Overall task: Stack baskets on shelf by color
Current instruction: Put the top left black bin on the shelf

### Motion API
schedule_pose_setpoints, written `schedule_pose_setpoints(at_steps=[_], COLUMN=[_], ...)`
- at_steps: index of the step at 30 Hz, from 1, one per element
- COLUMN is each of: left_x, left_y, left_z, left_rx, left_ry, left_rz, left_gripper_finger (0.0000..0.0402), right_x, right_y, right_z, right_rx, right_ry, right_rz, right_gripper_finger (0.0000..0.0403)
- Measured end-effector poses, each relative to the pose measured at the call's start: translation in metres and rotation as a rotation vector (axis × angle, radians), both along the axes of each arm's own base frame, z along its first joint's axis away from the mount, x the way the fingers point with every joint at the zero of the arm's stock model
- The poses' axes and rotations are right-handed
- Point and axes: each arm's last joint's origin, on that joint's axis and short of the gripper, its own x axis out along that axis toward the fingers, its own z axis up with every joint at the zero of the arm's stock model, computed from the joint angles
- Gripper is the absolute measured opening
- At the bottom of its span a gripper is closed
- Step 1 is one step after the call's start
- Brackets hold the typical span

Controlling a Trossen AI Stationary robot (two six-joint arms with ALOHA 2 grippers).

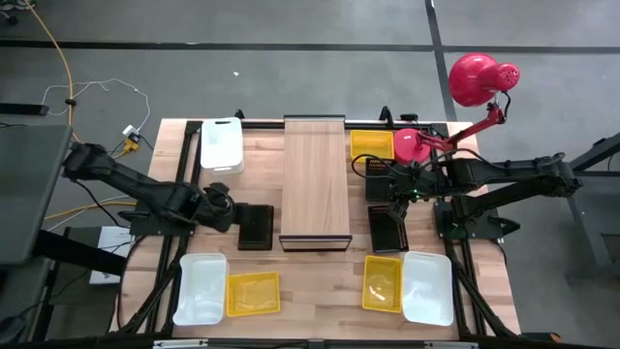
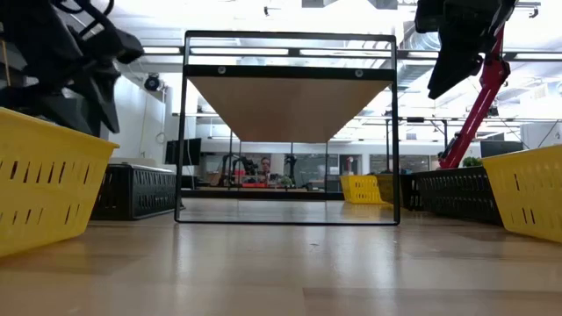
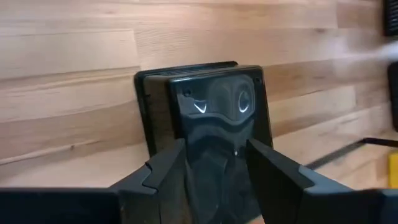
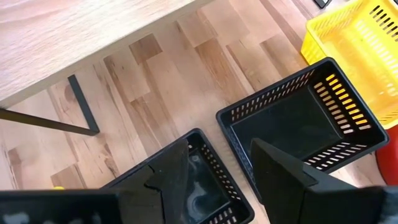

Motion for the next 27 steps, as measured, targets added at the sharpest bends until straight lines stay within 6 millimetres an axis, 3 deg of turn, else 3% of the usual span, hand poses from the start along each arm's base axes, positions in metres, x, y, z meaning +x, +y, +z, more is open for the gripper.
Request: schedule_pose_setpoints(at_steps=[9, 19, 23, 27], left_x=[0.015, 0.028, 0.032, 0.033], left_y=[-0.004, -0.007, -0.007, -0.007], left_z=[-0.022, -0.034, -0.038, -0.039], left_rx=[-0.009, -0.023, -0.008, 0.008], left_ry=[0.105, 0.091, 0.096, 0.097], left_rz=[0.065, 0.084, 0.090, 0.096], left_gripper_finger=[0.0176, 0.0213, 0.0191, 0.0124], right_x=[0.000, 0.000, 0.000, 0.000], right_y=[0.000, 0.000, 0.000, 0.000], right_z=[0.000, 0.000, 0.000, 0.000], right_rx=[-0.003, -0.007, -0.006, -0.006], right_ry=[0.000, 0.001, 0.001, 0.000], right_rz=[-0.001, -0.001, -0.001, -0.001], right_gripper_finger=[0.0161, 0.0161, 0.0161, 0.0161])
